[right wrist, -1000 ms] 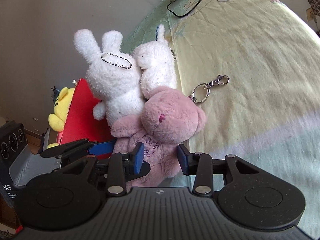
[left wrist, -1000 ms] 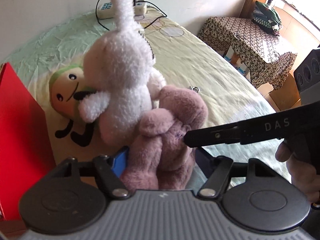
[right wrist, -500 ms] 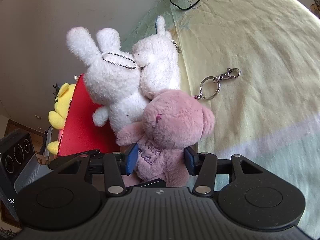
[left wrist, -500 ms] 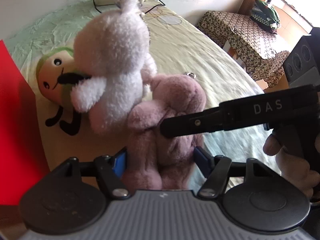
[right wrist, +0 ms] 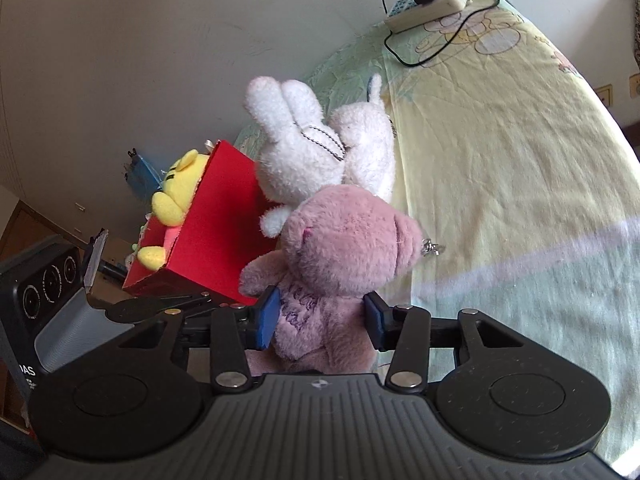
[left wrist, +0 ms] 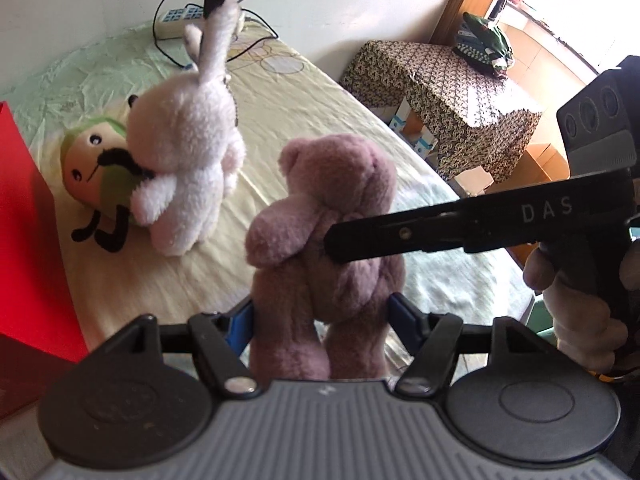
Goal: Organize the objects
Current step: 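Carry the pink teddy bear with the right gripper over the red box, then lower the teddy bear into the red box beside the tiger, then open the right gripper and move it toward the white bunny plush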
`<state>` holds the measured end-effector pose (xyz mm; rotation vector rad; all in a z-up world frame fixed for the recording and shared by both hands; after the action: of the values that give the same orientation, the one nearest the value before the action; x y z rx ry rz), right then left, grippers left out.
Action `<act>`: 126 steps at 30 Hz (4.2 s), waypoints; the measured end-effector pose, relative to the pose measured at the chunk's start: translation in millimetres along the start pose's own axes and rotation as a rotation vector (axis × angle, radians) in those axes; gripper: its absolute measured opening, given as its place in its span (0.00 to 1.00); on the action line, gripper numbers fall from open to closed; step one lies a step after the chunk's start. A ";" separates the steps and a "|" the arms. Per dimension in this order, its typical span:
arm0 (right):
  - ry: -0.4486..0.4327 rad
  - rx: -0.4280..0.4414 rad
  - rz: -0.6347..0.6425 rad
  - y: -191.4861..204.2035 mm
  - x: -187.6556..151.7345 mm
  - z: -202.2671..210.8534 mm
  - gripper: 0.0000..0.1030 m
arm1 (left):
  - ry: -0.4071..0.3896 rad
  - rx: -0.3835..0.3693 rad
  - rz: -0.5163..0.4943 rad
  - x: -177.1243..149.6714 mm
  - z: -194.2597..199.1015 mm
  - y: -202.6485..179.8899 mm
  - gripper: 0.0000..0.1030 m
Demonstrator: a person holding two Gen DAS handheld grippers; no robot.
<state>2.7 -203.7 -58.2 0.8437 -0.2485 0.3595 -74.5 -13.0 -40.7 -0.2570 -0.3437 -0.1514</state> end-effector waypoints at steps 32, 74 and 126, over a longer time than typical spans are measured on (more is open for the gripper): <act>-0.190 0.079 0.429 243.4 82.2 -89.4 0.42 | -0.419 0.077 0.168 -40.8 189.7 179.9 0.69; -0.045 -0.423 0.544 248.5 94.3 -230.7 0.38 | -0.165 -0.050 0.268 -57.9 98.0 282.7 0.78; -0.138 -0.219 0.403 251.8 46.5 -171.2 0.38 | -0.162 0.249 0.253 -52.3 127.0 230.4 0.88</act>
<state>-44.5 90.5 19.9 0.5990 -0.5798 0.6391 -119.2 247.5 5.2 -0.0644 -0.4832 0.1617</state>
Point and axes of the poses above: each gripper's, at about its wrist camera, not at the fingertips, and z roughly against the way its jaws point, y to its left, x to its top, the point moved 3 cm from there along -z, roughly the way its jaws point, and after that the axes turned 12 degrees about y, right-handed, at the moved point
